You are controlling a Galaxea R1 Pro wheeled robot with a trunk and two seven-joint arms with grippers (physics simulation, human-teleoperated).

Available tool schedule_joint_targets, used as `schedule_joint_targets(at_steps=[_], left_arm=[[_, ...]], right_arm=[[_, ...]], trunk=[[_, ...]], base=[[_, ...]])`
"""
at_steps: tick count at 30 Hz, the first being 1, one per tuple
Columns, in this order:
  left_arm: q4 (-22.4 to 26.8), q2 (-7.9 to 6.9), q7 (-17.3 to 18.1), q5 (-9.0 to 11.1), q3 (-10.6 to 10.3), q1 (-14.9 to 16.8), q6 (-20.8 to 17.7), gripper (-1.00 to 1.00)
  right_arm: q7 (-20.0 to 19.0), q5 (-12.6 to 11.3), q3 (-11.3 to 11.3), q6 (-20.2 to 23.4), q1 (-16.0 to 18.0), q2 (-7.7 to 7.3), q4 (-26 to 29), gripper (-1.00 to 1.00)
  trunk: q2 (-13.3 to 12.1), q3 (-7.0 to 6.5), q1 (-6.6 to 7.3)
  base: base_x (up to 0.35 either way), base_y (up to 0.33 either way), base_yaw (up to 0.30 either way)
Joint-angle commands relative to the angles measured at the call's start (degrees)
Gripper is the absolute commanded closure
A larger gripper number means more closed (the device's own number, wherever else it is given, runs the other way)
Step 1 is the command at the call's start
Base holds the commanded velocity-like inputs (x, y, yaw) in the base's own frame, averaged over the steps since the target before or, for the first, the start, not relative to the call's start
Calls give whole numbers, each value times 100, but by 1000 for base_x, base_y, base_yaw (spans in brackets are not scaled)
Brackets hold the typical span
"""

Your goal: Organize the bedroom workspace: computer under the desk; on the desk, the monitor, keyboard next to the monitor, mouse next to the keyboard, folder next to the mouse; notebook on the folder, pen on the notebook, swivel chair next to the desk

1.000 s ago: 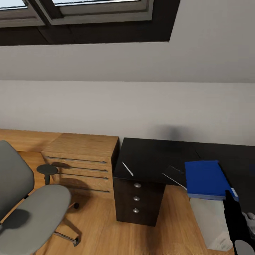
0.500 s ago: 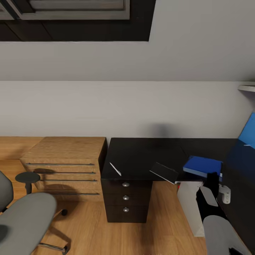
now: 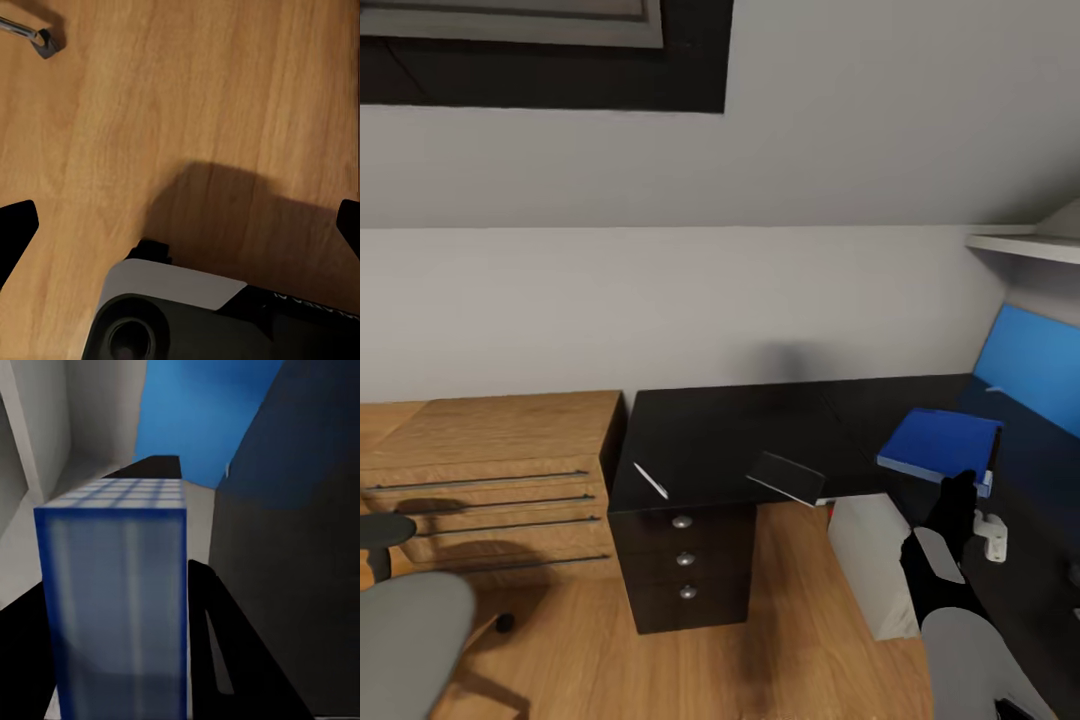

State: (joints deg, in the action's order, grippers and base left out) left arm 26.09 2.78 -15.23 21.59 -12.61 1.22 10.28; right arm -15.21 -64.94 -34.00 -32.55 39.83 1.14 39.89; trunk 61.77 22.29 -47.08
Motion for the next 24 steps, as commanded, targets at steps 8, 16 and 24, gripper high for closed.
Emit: schedule_joint_targets(at_steps=[8,16,24], left_arm=[[-6,-3,-40,56,-80,4,27,-100],[-7,-5,-41,56,-95,4,27,-100],[-7,-5,-42,56,-96,7,27,-100]], right_arm=[[-428,-82,-19,-2,-1,135,-125,100],[-444,-297,-19,22,-2,139,-430,100],[-465,-407,9,71,-2,135,-586,100]], trunk=[[4,38,0],[4,70,0],[4,72,0]], base=[[0,0,-242],[0,0,-230],[0,0,-20]])
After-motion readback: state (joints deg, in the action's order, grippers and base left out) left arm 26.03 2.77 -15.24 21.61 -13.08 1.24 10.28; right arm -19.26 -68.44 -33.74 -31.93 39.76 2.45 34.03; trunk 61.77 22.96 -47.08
